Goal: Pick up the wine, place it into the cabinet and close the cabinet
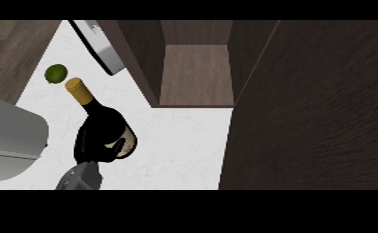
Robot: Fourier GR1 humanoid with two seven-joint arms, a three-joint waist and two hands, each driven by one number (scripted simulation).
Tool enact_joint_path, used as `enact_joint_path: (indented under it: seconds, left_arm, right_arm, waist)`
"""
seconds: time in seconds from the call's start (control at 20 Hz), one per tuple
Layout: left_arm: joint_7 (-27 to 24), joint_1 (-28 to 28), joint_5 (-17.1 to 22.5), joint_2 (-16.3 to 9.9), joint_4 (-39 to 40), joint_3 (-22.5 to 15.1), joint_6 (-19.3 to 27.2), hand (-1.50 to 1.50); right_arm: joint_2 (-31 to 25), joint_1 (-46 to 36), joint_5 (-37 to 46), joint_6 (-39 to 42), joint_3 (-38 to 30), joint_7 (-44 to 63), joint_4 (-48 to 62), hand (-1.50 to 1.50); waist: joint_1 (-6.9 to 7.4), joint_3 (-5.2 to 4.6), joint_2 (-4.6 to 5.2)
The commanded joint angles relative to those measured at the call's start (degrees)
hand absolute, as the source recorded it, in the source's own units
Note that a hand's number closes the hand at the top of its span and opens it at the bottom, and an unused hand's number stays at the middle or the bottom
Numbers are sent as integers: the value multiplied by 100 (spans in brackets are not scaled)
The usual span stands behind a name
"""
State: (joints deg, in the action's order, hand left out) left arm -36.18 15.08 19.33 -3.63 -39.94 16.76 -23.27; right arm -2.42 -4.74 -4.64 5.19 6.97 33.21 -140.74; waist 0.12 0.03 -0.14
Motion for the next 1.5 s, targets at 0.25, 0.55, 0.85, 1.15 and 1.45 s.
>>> enact_joint_path:
  seconds: [0.25,0.55,0.85,1.15,1.45]
  left_arm:
    - [541,-576,761,357,-1780,-1960,1219,150]
    - [1198,-1279,975,361,-3248,-2841,2028,150]
    - [1153,-1038,1456,362,-3409,-3703,3206,150]
    - [386,-765,2078,363,-2499,-4144,3443,150]
    - [96,-200,2664,363,-1991,-4554,4088,150]
  right_arm:
    - [-63,53,-442,83,-285,110,-222,-150]
    - [126,23,-33,-63,163,259,-326,-150]
    - [84,247,-168,116,38,-66,-258,-150]
    - [-124,-20,-608,204,-366,267,-188,-150]
    - [-29,-44,-383,115,-274,150,-17,-150]
  waist:
    - [-19,1,-8]
    - [-5,-2,-1]
    - [-34,-3,9]
    - [-51,-4,17]
    - [-62,-5,19]
